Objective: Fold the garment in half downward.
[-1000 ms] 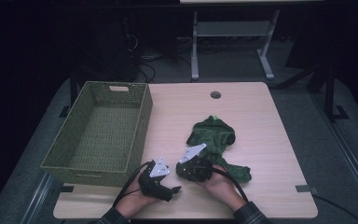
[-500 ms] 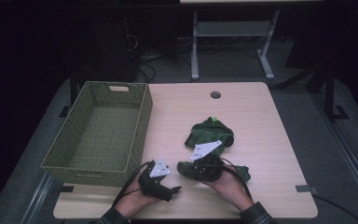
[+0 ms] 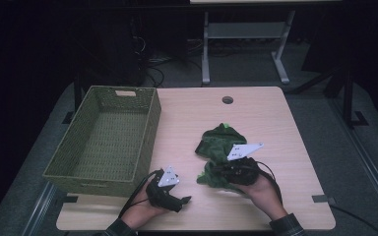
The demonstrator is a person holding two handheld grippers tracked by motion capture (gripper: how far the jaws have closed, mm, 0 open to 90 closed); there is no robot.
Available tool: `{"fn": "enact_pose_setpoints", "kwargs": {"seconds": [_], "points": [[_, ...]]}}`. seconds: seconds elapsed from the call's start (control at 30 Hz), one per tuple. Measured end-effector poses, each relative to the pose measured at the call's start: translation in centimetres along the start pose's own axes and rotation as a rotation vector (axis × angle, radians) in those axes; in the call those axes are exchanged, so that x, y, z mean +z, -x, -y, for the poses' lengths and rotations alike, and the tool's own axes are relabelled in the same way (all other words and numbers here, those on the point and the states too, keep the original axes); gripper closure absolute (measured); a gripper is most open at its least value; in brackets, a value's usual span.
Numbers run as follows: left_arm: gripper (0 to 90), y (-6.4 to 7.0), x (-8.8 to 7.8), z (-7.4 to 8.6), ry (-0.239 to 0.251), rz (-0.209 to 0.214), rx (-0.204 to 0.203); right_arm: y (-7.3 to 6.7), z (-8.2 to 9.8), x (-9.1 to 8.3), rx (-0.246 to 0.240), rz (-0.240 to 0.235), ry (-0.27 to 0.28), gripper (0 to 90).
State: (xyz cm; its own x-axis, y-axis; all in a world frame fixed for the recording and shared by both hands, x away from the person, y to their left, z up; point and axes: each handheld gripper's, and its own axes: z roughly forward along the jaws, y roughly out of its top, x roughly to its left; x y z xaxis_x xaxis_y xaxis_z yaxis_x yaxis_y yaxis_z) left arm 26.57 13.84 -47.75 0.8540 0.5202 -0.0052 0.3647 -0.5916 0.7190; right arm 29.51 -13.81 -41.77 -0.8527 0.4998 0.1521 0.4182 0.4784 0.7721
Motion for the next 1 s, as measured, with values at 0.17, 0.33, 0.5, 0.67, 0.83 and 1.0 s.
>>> {"fn": "enact_pose_setpoints", "kwargs": {"seconds": [0.17, 0.33, 0.5, 0.67, 0.83, 1.0], "points": [[12.5, 0.0, 0.0, 0.0, -0.002, -0.001, 0.004, 0.8, 1.0, -0.8, 0.016, 0.033, -0.016, 83.8], [12.5, 0.0, 0.0, 0.0, -0.003, 0.000, 0.003, 1.7, 2.3, -1.3, 0.055, 0.073, -0.056, 81.8], [12.5, 0.0, 0.0, 0.0, -0.002, 0.000, 0.003, 2.3, 3.1, -2.3, 0.076, 0.114, -0.068, 80.7], [12.5, 0.0, 0.0, 0.0, 0.005, -0.002, 0.001, 1.9, 2.3, -3.4, 0.057, 0.139, -0.031, 84.8], [12.5, 0.0, 0.0, 0.0, 0.001, -0.001, 0.000, 1.5, 1.2, -3.3, 0.027, 0.130, 0.009, 87.5], [12.5, 0.0, 0.0, 0.0, 0.001, -0.002, 0.003, 2.1, 0.7, -1.5, 0.042, 0.125, -0.016, 87.5]]}}
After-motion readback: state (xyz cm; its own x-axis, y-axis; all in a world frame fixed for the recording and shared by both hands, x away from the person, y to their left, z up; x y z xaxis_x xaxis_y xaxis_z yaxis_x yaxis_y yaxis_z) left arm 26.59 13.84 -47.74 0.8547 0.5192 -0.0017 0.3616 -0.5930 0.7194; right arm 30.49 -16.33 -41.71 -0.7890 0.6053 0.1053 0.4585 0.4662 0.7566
